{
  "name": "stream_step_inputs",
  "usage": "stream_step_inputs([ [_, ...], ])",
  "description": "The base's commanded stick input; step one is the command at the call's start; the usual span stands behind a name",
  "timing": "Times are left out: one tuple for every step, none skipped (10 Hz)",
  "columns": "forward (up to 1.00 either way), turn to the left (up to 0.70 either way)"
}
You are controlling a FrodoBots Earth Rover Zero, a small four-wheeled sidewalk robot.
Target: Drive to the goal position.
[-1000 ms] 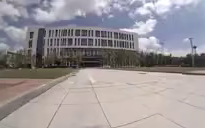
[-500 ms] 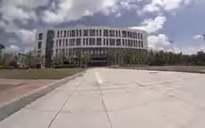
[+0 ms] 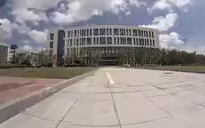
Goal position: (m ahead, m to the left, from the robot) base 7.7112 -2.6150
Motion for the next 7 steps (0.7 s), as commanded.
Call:
stream_step_inputs([
  [0.70, -0.10],
  [0.70, -0.30],
  [0.70, -0.07],
  [0.70, 0.00],
  [0.70, 0.00],
  [0.70, 0.00],
  [0.70, 0.00],
])
